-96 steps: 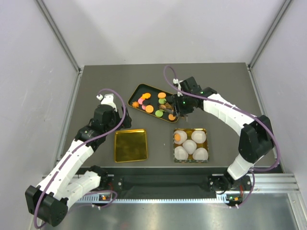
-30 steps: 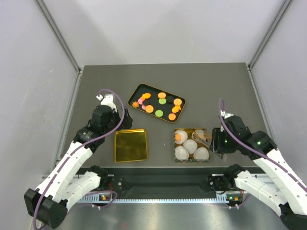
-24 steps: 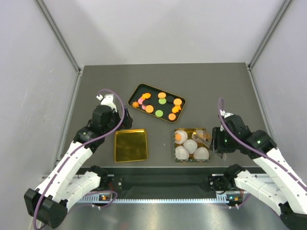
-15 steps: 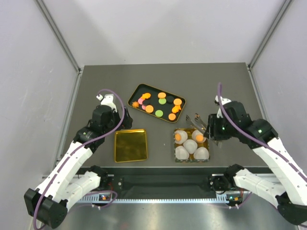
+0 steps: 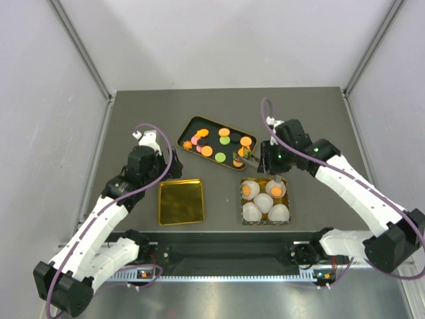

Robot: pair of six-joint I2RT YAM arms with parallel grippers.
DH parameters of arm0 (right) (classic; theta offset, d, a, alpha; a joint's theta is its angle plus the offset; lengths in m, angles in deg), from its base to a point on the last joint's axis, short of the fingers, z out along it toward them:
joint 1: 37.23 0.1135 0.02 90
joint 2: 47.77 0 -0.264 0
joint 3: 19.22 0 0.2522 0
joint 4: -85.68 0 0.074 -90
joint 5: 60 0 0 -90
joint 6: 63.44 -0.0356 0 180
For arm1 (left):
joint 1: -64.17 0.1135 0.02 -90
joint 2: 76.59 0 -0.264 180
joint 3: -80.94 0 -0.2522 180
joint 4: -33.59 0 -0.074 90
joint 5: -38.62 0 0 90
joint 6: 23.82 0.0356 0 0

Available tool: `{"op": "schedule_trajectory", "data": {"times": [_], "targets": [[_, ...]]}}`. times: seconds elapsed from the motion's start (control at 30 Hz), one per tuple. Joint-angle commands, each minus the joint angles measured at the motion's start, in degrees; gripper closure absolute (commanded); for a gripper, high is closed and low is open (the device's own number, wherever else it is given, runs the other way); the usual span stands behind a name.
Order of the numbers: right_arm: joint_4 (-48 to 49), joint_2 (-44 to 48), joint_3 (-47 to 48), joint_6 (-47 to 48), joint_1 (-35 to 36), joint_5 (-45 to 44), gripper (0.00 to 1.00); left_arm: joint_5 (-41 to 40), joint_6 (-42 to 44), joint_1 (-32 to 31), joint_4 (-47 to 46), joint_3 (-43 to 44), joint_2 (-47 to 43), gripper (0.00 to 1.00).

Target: Pack the cookies

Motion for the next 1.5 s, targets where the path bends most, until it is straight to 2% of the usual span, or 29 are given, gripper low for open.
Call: {"op": "schedule_trajectory", "data": {"times": [0.0, 0.23, 0.43, 0.57, 0.9, 1.2, 1.33, 1.47], "targets": [[9.2, -2.6, 4.3, 1.2, 0.4, 2.5, 0.6, -0.8, 0.6, 0.3, -1.2, 1.5, -0.2, 0.01], [14.8, -15.5, 12.0, 1.0, 1.7, 5.0, 0.6, -1.4, 0.6, 0.3, -1.1, 1.6, -0.2, 0.01], [15.8, -24.9, 20.2, 1.9, 3.5, 4.9, 0.51, -1.8, 0.5, 0.3, -1.0, 1.4, -0.2, 0.01], [15.8, -28.9, 23.6, 2.1, 4.3, 4.6, 0.48, -2.0, 0.5, 0.3, -1.0, 1.4, -0.2, 0.01], [15.9, -35.8, 27.3, 2.4, 5.0, 3.7, 0.47, -2.0, 0.5, 0.3, -1.0, 1.4, 0.0, 0.01], [15.7, -38.7, 29.3, 2.9, 7.0, 1.4, 0.51, -2.2, 0.4, 0.3, -1.0, 1.4, -0.3, 0.01], [15.7, -38.6, 28.6, 3.0, 7.2, 0.8, 0.59, -2.3, 0.4, 0.3, -1.0, 1.5, -0.5, 0.01], [15.7, -38.8, 28.2, 3.1, 7.3, 0.4, 0.63, -2.4, 0.5, 0.3, -0.8, 1.4, -0.8, 0.01]]}}
